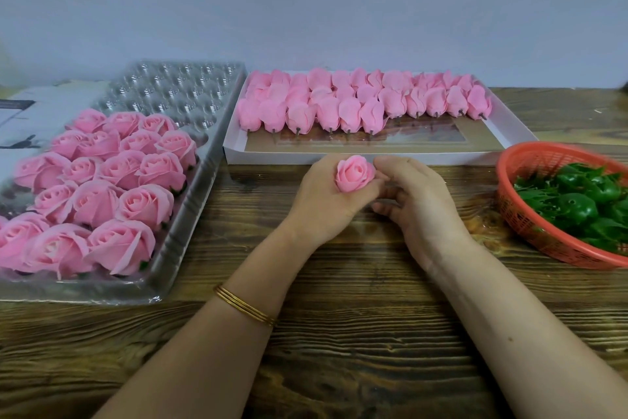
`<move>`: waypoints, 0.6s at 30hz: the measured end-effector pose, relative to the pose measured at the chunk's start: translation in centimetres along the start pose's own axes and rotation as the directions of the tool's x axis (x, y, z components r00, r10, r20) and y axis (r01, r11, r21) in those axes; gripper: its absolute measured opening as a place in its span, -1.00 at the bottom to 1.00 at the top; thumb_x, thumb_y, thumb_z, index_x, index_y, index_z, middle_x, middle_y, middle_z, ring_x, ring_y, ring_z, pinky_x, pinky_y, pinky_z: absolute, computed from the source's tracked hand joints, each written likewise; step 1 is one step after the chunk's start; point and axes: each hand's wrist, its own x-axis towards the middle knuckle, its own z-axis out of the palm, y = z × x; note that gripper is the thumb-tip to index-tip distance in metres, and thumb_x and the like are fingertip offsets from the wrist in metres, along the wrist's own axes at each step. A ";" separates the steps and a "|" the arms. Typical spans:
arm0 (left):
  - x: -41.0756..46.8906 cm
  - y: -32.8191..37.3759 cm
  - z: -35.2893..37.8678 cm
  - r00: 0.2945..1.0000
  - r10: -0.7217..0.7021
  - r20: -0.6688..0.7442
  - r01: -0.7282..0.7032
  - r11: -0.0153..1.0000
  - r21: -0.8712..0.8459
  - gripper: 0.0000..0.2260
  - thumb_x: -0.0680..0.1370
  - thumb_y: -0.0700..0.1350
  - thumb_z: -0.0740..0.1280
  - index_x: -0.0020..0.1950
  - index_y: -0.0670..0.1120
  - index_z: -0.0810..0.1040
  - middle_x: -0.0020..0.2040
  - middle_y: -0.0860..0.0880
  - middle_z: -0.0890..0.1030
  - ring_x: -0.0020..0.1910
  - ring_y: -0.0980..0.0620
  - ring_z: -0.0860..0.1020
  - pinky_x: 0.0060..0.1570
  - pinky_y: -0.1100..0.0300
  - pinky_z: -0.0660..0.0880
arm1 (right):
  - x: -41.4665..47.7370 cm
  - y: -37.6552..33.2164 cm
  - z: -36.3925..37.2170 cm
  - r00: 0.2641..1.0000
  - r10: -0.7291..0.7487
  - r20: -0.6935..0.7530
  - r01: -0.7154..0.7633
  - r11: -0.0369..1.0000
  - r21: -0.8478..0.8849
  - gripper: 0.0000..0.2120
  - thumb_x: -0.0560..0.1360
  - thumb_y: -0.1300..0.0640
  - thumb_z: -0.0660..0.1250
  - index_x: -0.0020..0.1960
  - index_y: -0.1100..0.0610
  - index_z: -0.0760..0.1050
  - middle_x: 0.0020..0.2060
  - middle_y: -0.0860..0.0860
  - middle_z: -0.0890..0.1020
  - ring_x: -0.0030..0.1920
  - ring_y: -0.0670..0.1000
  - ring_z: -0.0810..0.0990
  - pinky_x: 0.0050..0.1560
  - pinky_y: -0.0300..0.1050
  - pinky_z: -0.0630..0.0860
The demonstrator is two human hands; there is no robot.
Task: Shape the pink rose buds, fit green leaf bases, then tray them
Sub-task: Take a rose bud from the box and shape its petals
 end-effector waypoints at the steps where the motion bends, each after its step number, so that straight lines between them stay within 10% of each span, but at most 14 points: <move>1: 0.0 -0.2 0.1 1.000 0.004 0.001 -0.004 0.999 0.035 -0.81 0.46 -0.27 0.47 -0.22 0.02 0.64 -0.30 0.12 0.64 -0.26 0.14 0.57 -0.16 0.17 0.49 | 0.0 0.0 0.0 1.000 -0.005 0.010 0.005 1.000 -0.010 -0.75 0.26 -0.02 0.44 -0.12 0.08 0.58 -0.25 0.00 0.61 -0.28 -0.09 0.54 -0.29 -0.24 0.47; 5: -0.1 0.1 0.2 1.000 0.014 0.006 -0.015 0.998 0.067 -0.85 0.48 -0.23 0.48 0.03 -0.21 0.65 -0.09 -0.14 0.69 -0.05 -0.16 0.64 0.02 -0.16 0.54 | -0.2 0.2 0.0 0.999 -0.008 0.032 0.009 1.000 -0.027 -0.63 0.38 0.05 0.51 0.07 0.26 0.59 -0.13 0.11 0.69 -0.15 -0.03 0.64 -0.12 -0.12 0.55; 18: -0.2 0.1 0.1 0.998 -0.007 0.062 0.002 0.997 0.081 -0.80 0.39 -0.15 0.47 -0.10 -0.25 0.60 -0.10 -0.18 0.69 -0.05 -0.20 0.64 -0.01 -0.20 0.56 | -0.3 0.5 0.0 0.999 -0.031 0.017 0.032 0.994 -0.107 -0.72 0.41 0.17 0.51 0.06 0.27 0.59 -0.03 0.24 0.69 0.05 0.22 0.67 0.15 0.12 0.60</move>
